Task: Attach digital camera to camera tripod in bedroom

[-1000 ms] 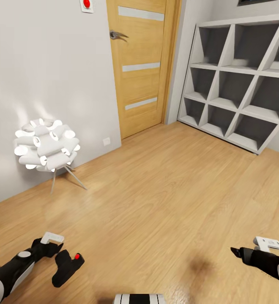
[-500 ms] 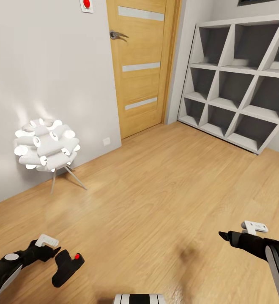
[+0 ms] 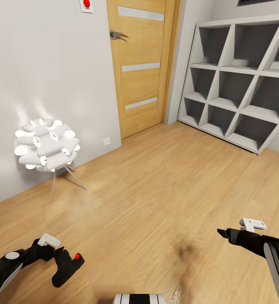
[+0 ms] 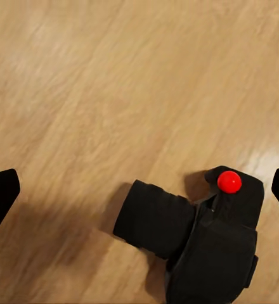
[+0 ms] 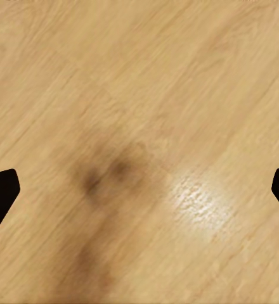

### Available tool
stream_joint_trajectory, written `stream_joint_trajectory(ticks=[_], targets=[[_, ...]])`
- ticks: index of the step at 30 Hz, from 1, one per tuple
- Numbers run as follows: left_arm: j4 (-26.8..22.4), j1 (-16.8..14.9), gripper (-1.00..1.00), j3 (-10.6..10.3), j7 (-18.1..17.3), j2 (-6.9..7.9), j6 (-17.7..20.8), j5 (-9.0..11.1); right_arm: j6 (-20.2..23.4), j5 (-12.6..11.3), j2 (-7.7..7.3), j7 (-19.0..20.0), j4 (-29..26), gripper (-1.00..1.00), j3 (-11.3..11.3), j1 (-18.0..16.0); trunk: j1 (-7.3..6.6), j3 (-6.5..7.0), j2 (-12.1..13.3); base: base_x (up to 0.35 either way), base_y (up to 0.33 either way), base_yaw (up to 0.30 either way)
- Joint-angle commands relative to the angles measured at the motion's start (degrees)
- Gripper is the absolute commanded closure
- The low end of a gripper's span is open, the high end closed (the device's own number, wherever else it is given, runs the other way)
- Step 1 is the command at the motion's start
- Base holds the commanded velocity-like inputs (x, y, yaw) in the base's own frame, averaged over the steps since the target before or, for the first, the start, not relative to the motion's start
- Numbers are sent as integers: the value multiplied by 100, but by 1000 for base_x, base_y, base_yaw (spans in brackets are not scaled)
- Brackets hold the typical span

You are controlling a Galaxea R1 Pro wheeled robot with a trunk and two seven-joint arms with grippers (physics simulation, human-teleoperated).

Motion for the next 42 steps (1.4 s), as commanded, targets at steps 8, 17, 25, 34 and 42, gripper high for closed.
stream_joint_trajectory(ticks=[8,17,25,34,42], targets=[[10,-5,-100,-362,451,-33,-18,-313,34,22,2,32,-5,-100,25,-13,-1,-4,-2,0,0,0],[25,40,-100,-512,596,-51,-26,-506,41,25,2,33,-6,-100,244,-23,-1,-7,-2,0,0,0],[41,54,-100,-542,600,-38,-28,-514,48,25,2,33,-6,-100,410,-39,-1,-50,-2,0,0,0],[104,64,-100,-559,576,-32,-34,-560,150,27,4,32,-11,-100,459,-84,-1,-121,-2,0,0,0],[107,65,-100,-607,627,-92,-47,-1258,150,26,3,32,-9,-100,468,-93,-1,-190,-2,0,0,0]])
